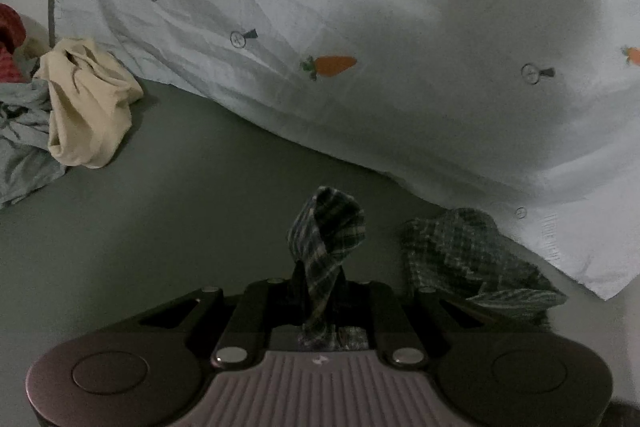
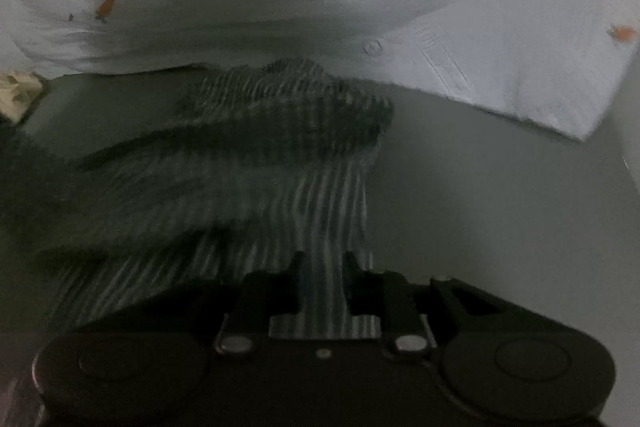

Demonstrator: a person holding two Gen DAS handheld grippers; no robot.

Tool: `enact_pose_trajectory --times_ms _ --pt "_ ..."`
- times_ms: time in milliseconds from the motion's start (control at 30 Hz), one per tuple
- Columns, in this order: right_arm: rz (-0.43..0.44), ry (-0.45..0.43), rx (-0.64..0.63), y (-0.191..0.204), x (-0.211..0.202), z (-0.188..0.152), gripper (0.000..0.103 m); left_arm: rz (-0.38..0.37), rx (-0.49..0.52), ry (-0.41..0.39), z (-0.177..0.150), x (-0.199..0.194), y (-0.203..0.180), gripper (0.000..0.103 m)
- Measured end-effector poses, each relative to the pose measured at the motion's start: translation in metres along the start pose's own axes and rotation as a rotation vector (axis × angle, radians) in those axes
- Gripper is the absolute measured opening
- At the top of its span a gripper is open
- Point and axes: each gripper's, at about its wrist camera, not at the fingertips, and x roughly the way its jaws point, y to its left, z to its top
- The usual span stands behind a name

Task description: Fold clothes

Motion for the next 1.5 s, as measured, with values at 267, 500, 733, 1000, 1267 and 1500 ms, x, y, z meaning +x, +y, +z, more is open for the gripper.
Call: enact_pose_trajectory --times_ms 267,500,733,1000,1267,1500 --pt "-0.005 0.009 0.01 -0.02 0.117 0.073 0.015 0.049 -0.037 0.047 0.002 0.03 0.014 0.011" --pt "-0.008 0.008 0.101 -0.039 0.179 0.12 0.01 0.081 -0.091 0.07 0.001 0.038 0.033 0.011" --pt "0.06 -0.06 0.297 -0.077 0.122 0.12 0.027 0.028 -0.036 -0.011 0.015 0.004 0.022 0.011" --pt "0.05 -0.114 0.283 -0.083 -0.023 0.047 0.029 -0.299 0.266 -0.143 0.021 -0.084 -0.066 0.011" --pt "0.091 -0.03 0.404 -0.089 -0.115 -0.067 0.033 -0.77 0.695 0.088 -0.077 -0.16 -0.162 0.015" --pt "0.239 0.082 0.606 -0.094 -0.136 -0.142 0.036 -0.664 0.886 0.443 -0.21 -0.12 -0.18 0.024"
